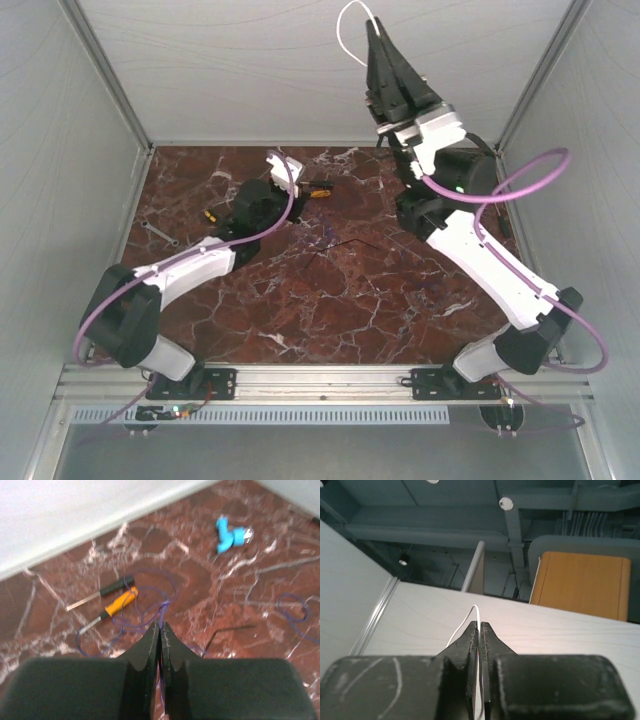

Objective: Zip-tie the wires
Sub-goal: Place the cable at the center of the board, then straighten the cable at the center of the board.

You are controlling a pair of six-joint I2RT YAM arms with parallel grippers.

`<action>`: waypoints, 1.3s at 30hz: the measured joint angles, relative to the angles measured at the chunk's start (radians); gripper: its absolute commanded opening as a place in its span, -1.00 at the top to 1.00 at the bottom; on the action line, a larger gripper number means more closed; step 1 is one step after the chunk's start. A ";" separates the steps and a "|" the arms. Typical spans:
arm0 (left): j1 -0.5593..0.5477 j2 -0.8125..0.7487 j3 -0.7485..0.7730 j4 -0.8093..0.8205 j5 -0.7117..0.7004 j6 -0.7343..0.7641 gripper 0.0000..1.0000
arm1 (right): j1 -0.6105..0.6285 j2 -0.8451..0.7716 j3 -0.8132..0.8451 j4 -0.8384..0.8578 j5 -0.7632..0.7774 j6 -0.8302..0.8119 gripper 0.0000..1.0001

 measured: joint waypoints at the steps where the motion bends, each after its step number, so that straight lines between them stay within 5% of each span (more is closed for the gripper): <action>1: 0.000 0.021 0.000 -0.011 -0.006 0.002 1.00 | 0.000 -0.014 0.000 0.000 0.001 0.000 1.00; 3: 0.000 0.052 0.000 -0.042 -0.013 0.005 0.93 | 0.000 -0.045 -0.004 0.000 0.002 0.000 1.00; 8: 0.000 0.069 0.005 -0.094 0.005 0.006 -0.51 | 0.000 -0.138 -0.087 0.003 0.026 0.003 1.00; 12: 0.000 0.051 0.023 -0.111 0.049 -0.011 -0.92 | 0.000 -0.204 -0.197 0.001 0.060 0.030 1.00; 24: -0.004 -0.219 -0.045 -0.113 0.183 -0.083 -0.99 | 0.000 -0.453 -0.555 -0.088 0.158 0.280 1.00; 39: -0.018 -0.424 -0.316 0.178 0.356 -0.607 -0.78 | 0.000 -0.585 -0.820 -0.175 0.174 0.554 1.00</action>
